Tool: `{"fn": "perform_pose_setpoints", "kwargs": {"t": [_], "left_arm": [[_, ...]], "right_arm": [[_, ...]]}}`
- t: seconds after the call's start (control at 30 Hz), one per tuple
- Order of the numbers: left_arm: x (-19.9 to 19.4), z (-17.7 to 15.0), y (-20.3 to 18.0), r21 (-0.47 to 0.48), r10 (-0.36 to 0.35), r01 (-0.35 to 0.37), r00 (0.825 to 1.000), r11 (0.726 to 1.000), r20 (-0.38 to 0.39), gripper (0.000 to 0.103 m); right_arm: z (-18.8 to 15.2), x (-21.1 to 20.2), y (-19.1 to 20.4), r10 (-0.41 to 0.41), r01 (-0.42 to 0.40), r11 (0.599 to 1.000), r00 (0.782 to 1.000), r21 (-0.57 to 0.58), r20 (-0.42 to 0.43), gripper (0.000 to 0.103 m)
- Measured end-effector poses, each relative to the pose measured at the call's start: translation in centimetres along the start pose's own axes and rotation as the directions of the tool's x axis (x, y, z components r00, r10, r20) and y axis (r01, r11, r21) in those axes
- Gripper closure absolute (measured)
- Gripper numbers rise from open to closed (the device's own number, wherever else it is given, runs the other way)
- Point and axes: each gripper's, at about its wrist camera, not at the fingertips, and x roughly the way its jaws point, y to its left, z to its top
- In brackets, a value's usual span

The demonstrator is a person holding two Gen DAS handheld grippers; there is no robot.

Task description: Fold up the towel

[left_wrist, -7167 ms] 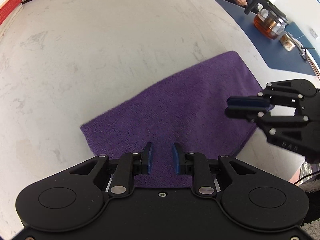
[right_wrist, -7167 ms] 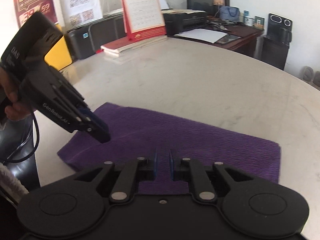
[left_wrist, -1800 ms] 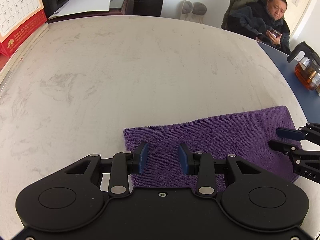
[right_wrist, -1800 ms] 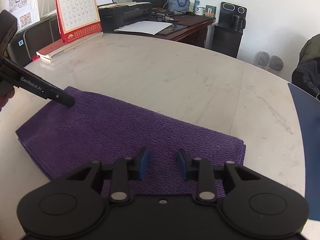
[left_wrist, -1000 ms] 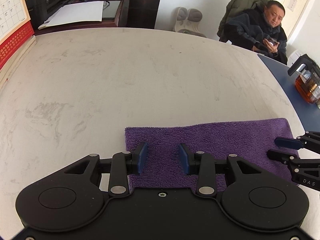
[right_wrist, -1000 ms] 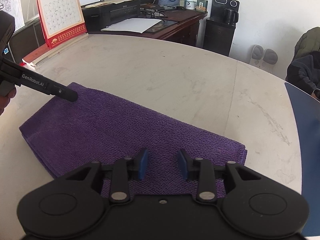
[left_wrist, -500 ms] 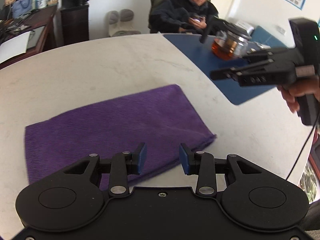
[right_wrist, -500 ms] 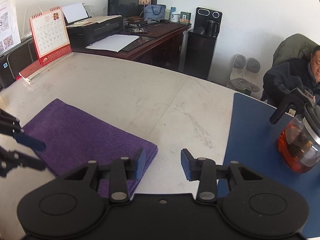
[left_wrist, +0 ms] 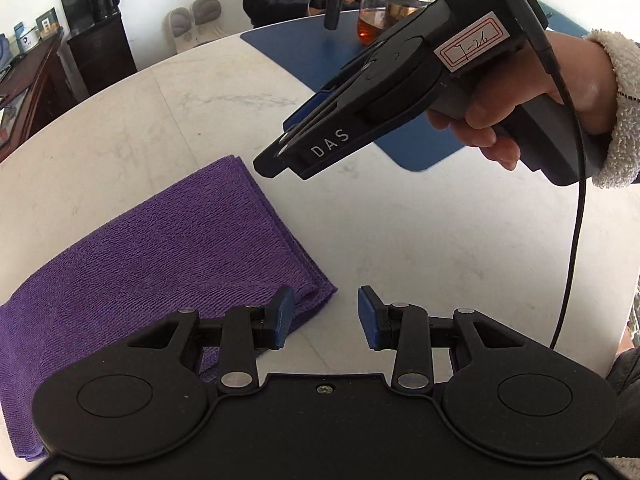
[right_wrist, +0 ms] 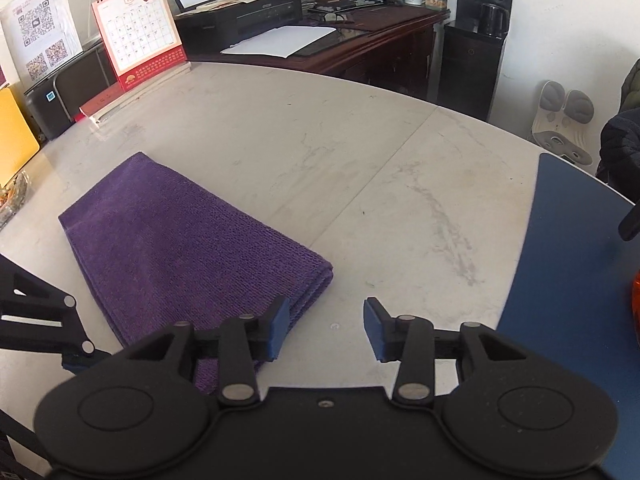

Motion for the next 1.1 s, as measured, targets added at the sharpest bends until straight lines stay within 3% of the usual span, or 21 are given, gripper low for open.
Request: {"fn": "perform_pose_setpoints", "kwargs": {"t": [0.5, 0.73, 0.97, 1.1], "left_arm": [[3.4, 0.9, 0.2, 0.110, 0.015, -0.009, 0.998, 0.994, -0.054, 0.068], [3.7, 0.7, 0.8, 0.083, 0.006, -0.003, 0.999, 0.997, -0.031, 0.069], [3.4, 0.8, 2.0, 0.014, 0.002, -0.002, 1.000, 1.000, -0.027, 0.083], [3.3, 0.5, 2.7, -0.046, -0.019, 0.019, 1.000, 0.999, -0.017, 0.085]], "right_arm": [[0.6, 1.2, -1.6, 0.025, -0.024, 0.999, 1.000, 0.034, -0.006, 0.059], [1.0, 1.5, -1.8, 0.040, -0.040, 0.998, 0.999, 0.048, -0.003, 0.059], [1.7, 2.1, -1.6, 0.052, -0.052, 0.997, 0.999, 0.056, -0.002, 0.059], [2.2, 3.0, -1.3, 0.050, -0.050, 0.997, 0.999, 0.057, -0.008, 0.060]]}}
